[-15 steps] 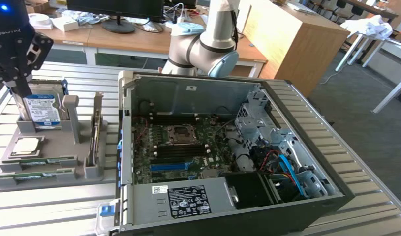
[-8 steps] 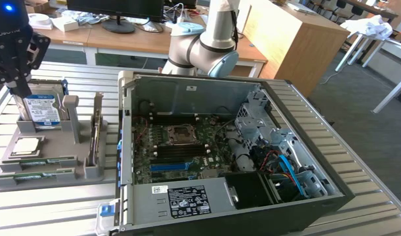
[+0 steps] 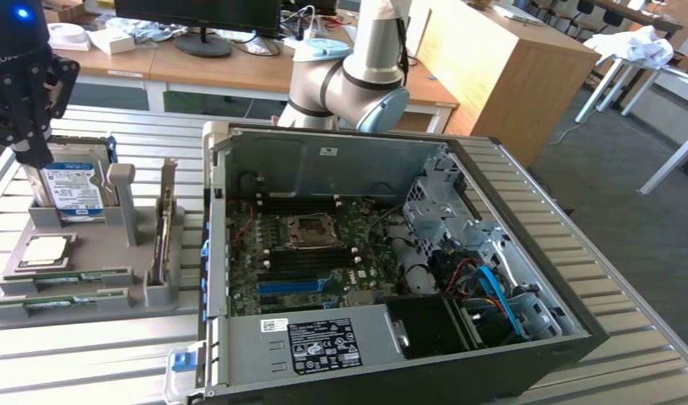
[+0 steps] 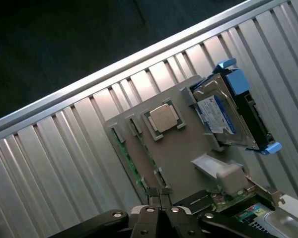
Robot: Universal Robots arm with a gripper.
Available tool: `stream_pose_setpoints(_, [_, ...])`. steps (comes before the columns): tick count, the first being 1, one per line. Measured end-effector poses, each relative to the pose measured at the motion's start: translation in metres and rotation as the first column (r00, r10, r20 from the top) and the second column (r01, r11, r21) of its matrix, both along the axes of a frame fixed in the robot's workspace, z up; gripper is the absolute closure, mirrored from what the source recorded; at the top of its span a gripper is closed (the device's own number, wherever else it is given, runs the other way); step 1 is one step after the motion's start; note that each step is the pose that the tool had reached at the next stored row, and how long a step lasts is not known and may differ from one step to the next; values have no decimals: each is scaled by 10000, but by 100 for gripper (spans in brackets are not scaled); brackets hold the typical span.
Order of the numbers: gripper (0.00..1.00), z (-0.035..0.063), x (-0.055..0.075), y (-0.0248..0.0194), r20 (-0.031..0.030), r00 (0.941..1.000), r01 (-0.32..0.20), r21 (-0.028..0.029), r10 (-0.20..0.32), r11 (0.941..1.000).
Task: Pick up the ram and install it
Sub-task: 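Pick up the ram and move it above insertion slot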
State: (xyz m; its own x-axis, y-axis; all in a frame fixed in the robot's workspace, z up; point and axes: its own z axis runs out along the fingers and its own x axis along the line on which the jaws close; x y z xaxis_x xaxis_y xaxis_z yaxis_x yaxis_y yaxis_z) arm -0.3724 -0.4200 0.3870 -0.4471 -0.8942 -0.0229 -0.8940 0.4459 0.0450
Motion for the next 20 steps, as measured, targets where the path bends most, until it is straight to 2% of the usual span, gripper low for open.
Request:
stream_pose_setpoints(3, [90, -1, 0, 0, -1, 9985, -550, 0, 550, 9985])
stream_pose_setpoints(7, [90, -3, 0, 0, 0, 9919, -1267, 0, 1267, 9919])
stream_pose_setpoints(11, [90, -5, 0, 0, 0, 9801, -1987, 0, 1987, 9801])
stream_pose_setpoints(15, [90, -8, 0, 0, 0, 9631, -2691, 0, 2691, 9631])
stream_pose_setpoints(16, [90, -7, 0, 0, -1, 9607, -2777, 0, 2777, 9607])
stream_pose_setpoints(20, [90, -8, 0, 0, -1, 9605, -2784, 0, 2784, 9605])
